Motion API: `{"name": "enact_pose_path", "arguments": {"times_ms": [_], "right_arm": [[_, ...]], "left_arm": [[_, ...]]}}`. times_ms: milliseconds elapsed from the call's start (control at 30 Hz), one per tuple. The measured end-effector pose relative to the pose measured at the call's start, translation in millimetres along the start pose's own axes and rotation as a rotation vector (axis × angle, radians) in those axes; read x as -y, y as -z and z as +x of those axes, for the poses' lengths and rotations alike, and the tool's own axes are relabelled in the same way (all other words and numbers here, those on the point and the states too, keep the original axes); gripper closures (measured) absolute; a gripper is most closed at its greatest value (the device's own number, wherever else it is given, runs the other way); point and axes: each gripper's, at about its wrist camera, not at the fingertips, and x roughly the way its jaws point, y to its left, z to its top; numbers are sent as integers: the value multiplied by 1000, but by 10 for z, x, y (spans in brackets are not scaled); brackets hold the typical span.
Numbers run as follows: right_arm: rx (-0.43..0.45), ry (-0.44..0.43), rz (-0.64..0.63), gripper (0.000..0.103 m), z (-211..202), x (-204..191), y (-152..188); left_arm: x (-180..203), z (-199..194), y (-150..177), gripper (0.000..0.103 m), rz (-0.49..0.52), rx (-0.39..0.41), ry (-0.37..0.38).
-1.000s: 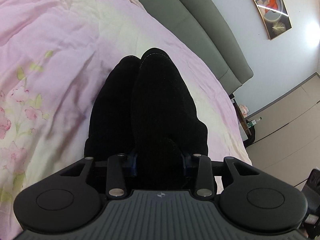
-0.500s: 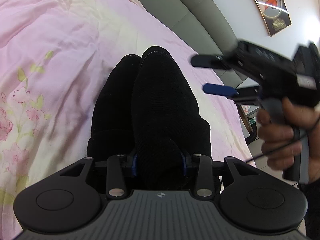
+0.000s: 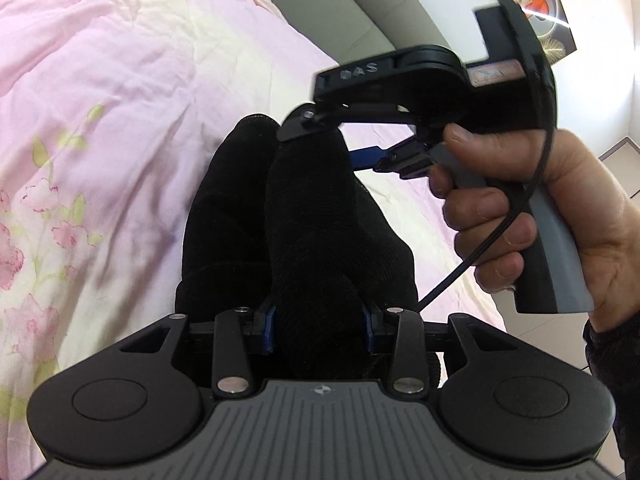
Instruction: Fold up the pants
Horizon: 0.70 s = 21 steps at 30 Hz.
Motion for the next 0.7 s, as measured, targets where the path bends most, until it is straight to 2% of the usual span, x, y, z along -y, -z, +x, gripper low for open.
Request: {"name": "enact_pose_path", "arguments": {"times_ms": [67,167,267,333,500,700], "right_arm": [[35,-52,58,64,-168,169,39],[80,-139,147,67,-423,438,114],[117,-227,227,67,-673,631,120],[138,-245,237,67,-781,653,74],[106,-242,219,67,-657,465,-89],[11,-168,106,63,13,45,-103]], "left_arm": [[82,-27,4,61,44,4,10],[250,-85,8,62,119,0,49],[285,-206,-54,62,110,7,143],[248,-281,-128,63,106,17,151],[46,-310,-251,64,57,-5,29],[-113,-189,-221,64,47,-82,-111]]}}
